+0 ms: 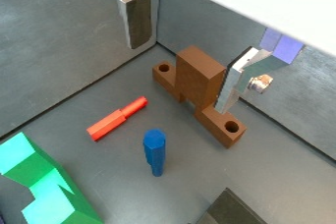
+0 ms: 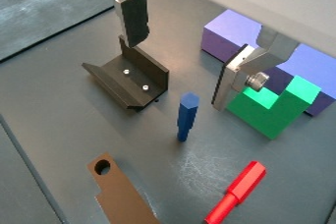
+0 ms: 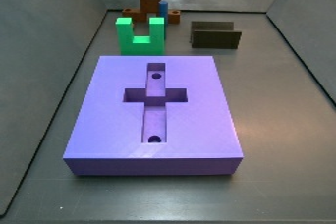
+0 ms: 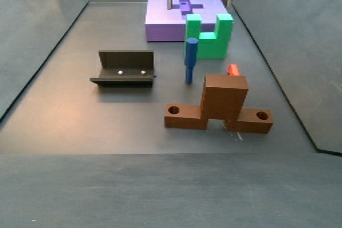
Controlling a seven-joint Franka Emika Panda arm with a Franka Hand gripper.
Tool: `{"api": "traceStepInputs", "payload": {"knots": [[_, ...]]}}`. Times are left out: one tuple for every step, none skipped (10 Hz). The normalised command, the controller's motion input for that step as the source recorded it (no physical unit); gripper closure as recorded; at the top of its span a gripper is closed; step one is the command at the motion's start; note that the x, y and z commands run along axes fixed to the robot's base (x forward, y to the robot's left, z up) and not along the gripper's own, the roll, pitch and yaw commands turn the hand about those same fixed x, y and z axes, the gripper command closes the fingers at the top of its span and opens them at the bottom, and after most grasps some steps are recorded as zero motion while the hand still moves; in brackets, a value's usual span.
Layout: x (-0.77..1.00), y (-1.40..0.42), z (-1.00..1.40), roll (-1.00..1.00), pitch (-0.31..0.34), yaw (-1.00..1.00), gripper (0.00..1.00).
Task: Pick up the green object. Move up. Move to above the board. Insert the green object.
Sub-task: Pick up the green object.
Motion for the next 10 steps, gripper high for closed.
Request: {"api": "traceStepInputs", "payload": {"knots": [[0.00, -0.06, 0.00, 0.02, 0.000, 0.00, 0.00], [-0.08, -0.58, -0.18, 0.14, -0.039, 0.09, 0.00], [-0.07, -0.91, -0.06, 0.25, -0.107, 0.05, 0.00], [-0.15, -0.95, -0.05, 0.20, -0.157, 0.07, 0.00], [-0.07, -0.97, -0.09, 0.13, -0.151, 0.10, 0.00], [-0.07, -0.95, -0.19, 0.11, -0.131, 0.13, 0.00], [-0.10, -0.72, -0.45, 0.05, -0.104, 0.17, 0.00], [-0.07, -0.48, -0.64, 0.01, 0.000, 0.18, 0.00], [-0.05, -0.42, -0.51, 0.00, 0.000, 0.13, 0.00], [0.00, -0.32, -0.39, 0.00, 0.000, 0.00, 0.00]]}}
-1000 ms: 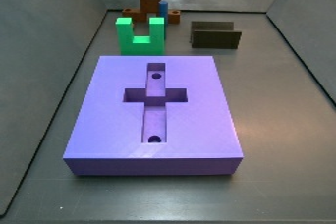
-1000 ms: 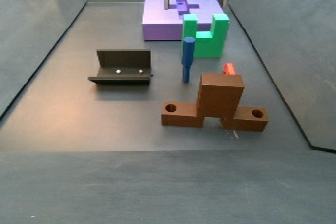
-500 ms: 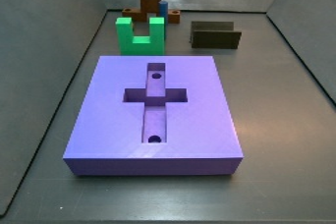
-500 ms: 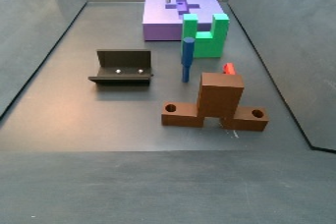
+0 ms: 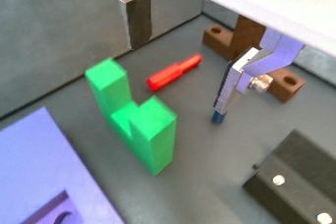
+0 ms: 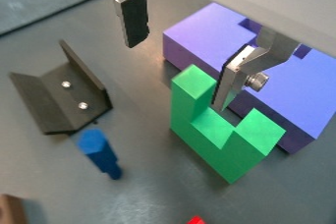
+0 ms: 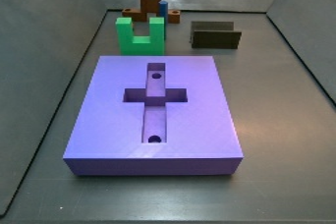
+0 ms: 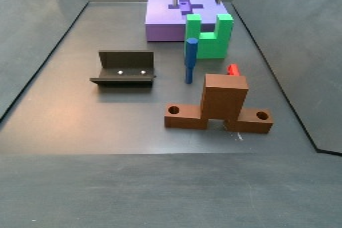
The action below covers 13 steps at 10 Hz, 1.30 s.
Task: Pick up the green object. Move up. Move to above the board. Insert the green object.
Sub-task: Pick up the green object.
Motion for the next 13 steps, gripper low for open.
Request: {"api": "traceStepInputs", "payload": {"knots": [[0.06, -0.17, -0.27, -0.01, 0.000, 0.00, 0.00], [0.12, -0.31, -0.13, 0.00, 0.000, 0.01, 0.00], [0.10, -0.27, -0.15, 0.00, 0.000, 0.00, 0.00], [0.00, -0.08, -0.29, 0.00, 0.000, 0.00, 0.00], [0.03, -0.08, -0.25, 0.00, 0.000, 0.00, 0.00], [0.04, -0.03, -0.33, 0.00, 0.000, 0.00, 0.00], [0.04, -0.01, -0.30, -0.04, 0.000, 0.01, 0.00], [0.14, -0.11, -0.17, -0.01, 0.007, 0.05, 0.00], [0.11, -0.07, -0.17, 0.00, 0.011, 0.02, 0.00], [0.05, -0.05, -0.18, -0.01, 0.000, 0.01, 0.00], [0.05, -0.05, -0.20, -0.01, 0.000, 0.02, 0.00], [0.00, 0.00, -0.30, -0.02, 0.000, 0.01, 0.00], [0.00, 0.00, -0.29, -0.03, 0.000, 0.01, 0.00]]}}
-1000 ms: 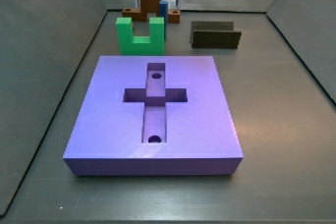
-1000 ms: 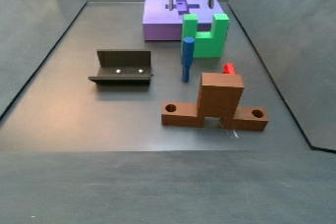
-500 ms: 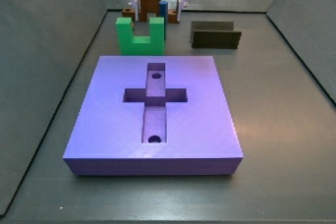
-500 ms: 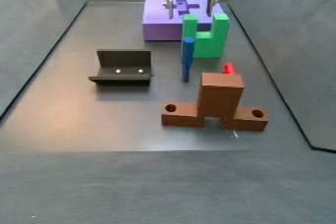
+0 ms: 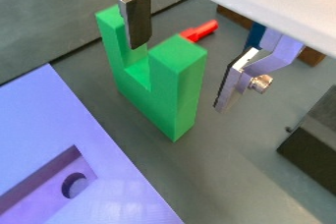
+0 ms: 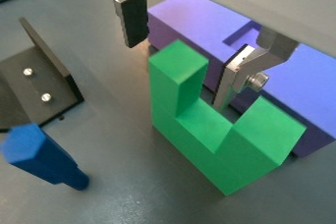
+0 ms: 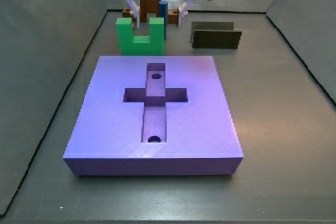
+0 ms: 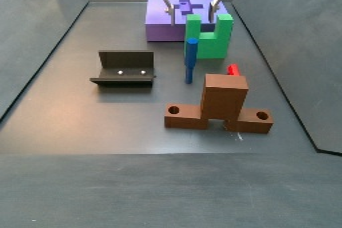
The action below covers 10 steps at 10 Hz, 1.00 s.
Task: Pick up the green object. Move up. Move to above the board. Insert the green object.
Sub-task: Pick up the green object.
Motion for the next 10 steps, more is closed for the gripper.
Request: {"api": "traceStepInputs", "payload": {"knots": [[0.00, 0.00, -0.27, -0.03, 0.000, 0.03, 0.00], [0.00, 0.00, -0.22, -0.01, 0.000, 0.04, 0.00], [0.00, 0.00, -0.11, 0.00, 0.000, 0.03, 0.00], [0.00, 0.00, 0.00, 0.00, 0.000, 0.00, 0.00], [0.00, 0.00, 0.00, 0.00, 0.000, 0.00, 1.00], [0.00, 0.00, 0.00, 0.00, 0.000, 0.00, 1.00], [0.00, 0.00, 0.00, 0.00, 0.000, 0.00, 1.00], [0.00, 0.00, 0.00, 0.00, 0.000, 0.00, 1.00], [0.00, 0.00, 0.00, 0.00, 0.000, 0.00, 1.00], [0.00, 0.00, 0.00, 0.00, 0.000, 0.00, 1.00]]}}
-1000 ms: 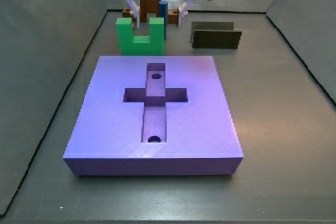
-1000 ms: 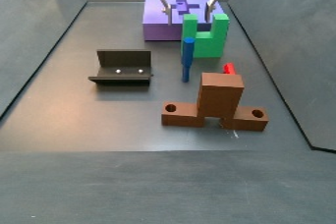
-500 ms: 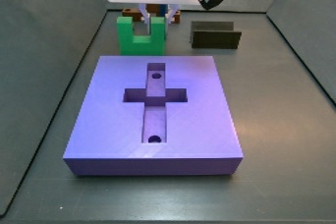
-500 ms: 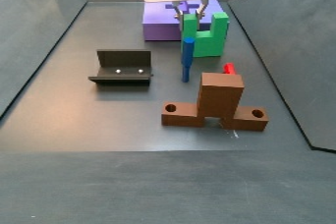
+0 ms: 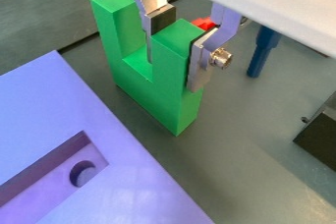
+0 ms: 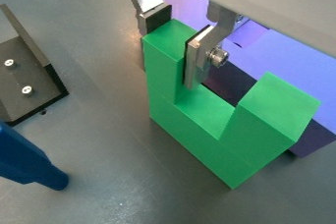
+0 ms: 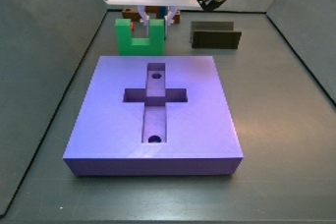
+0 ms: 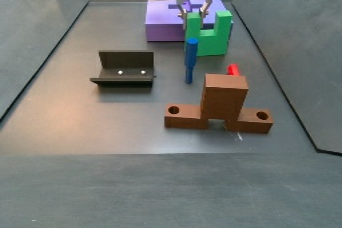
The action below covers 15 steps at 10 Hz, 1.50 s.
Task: Pick up the green object. Move up. Move to above the board. Insert the green object.
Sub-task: Pick up the green object, then move up, then move to above the board.
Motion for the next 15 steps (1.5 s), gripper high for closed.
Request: {"api": "traceStepInputs", "payload": {"knots": [[0.00, 0.00, 0.00, 0.00, 0.000, 0.00, 1.00], [0.00, 0.00, 0.00, 0.00, 0.000, 0.00, 1.00], [0.00, 0.00, 0.00, 0.00, 0.000, 0.00, 1.00], [0.00, 0.00, 0.00, 0.00, 0.000, 0.00, 1.00], [0.00, 0.00, 0.00, 0.00, 0.000, 0.00, 1.00], [0.00, 0.00, 0.00, 0.00, 0.000, 0.00, 1.00], [0.00, 0.00, 0.00, 0.00, 0.000, 0.00, 1.00], [0.00, 0.00, 0.00, 0.00, 0.000, 0.00, 1.00], [0.00, 0.00, 0.00, 0.00, 0.000, 0.00, 1.00], [0.00, 0.00, 0.00, 0.00, 0.000, 0.00, 1.00], [0.00, 0.00, 0.83, 0.00, 0.000, 0.00, 1.00], [0.03, -0.08, 0.72, 0.00, 0.025, 0.02, 1.00], [0.02, -0.08, 0.56, 0.00, 0.049, 0.03, 1.00], [0.00, 0.00, 1.40, 0.00, 0.000, 0.00, 1.00], [-0.02, 0.01, 1.40, 0.00, 0.025, -0.01, 1.00]]}}
